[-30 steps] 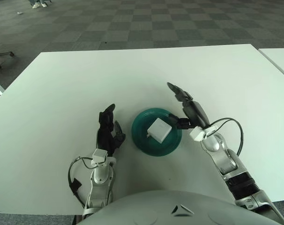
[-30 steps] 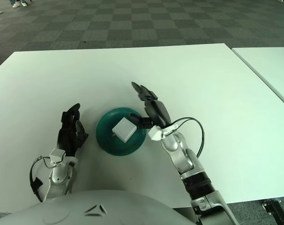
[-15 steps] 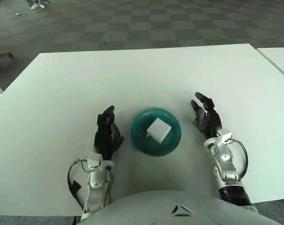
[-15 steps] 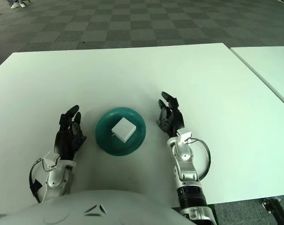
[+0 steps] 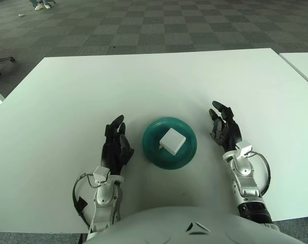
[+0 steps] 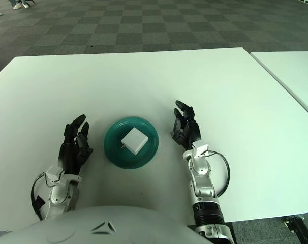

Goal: Put the charger into the plate.

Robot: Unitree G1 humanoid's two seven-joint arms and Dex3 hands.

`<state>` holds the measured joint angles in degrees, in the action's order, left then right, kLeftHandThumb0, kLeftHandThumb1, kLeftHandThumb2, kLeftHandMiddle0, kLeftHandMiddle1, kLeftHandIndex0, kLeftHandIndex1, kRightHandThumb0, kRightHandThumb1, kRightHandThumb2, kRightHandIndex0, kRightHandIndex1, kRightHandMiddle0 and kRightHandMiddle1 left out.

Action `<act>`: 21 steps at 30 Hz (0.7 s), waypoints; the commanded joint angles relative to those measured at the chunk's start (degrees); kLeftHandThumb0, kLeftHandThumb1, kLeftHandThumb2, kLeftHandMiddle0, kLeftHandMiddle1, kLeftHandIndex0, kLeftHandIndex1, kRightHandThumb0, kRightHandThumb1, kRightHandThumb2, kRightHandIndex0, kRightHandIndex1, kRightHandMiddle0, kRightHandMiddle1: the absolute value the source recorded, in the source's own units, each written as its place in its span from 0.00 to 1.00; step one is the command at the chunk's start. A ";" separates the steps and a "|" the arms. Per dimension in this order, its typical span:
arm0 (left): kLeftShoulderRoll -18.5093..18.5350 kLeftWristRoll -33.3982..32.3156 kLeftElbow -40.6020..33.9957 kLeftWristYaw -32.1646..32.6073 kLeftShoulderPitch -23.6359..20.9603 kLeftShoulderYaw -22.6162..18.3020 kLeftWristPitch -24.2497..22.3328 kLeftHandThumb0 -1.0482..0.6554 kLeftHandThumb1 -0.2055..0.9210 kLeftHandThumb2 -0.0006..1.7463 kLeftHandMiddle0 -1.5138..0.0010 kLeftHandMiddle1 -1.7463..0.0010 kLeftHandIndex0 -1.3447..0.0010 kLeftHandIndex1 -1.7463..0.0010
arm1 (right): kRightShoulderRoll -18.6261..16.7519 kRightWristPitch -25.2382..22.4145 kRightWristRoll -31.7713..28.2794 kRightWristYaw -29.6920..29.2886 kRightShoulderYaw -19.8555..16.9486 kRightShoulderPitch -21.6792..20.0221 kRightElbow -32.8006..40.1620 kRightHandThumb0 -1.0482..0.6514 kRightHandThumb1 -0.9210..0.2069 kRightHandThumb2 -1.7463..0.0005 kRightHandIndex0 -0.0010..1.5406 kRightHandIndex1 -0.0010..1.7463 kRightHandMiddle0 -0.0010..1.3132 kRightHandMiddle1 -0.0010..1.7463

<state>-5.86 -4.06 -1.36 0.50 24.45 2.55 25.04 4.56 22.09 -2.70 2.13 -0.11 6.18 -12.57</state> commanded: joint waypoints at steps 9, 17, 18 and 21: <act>0.57 -0.86 0.46 -0.92 1.43 -0.85 -2.81 0.11 1.00 0.55 0.80 0.99 1.00 0.54 | -3.38 3.32 0.17 -0.36 -0.17 4.31 -7.70 0.08 0.00 0.43 0.11 0.00 0.00 0.29; 1.09 -0.99 0.62 -2.16 1.43 -0.59 -2.87 0.10 1.00 0.55 0.79 0.98 1.00 0.54 | -4.81 6.95 -0.83 0.37 -0.28 4.70 -9.65 0.09 0.00 0.45 0.13 0.01 0.00 0.36; 1.16 -1.14 0.66 -2.41 1.42 -0.54 -2.87 0.10 1.00 0.55 0.78 0.98 1.00 0.53 | -4.80 7.08 -0.94 0.50 -0.28 4.69 -9.86 0.09 0.00 0.45 0.13 0.01 0.00 0.37; 1.24 -1.43 0.73 -2.94 1.40 -0.52 -2.94 0.09 1.00 0.55 0.78 0.98 1.00 0.53 | -4.82 7.43 -1.05 0.75 -0.33 4.67 -10.34 0.10 0.00 0.46 0.13 0.01 0.00 0.37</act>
<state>-4.87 -4.65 -2.11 -1.77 24.97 2.09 23.85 2.11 28.74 -3.84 2.53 -1.05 6.18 -15.84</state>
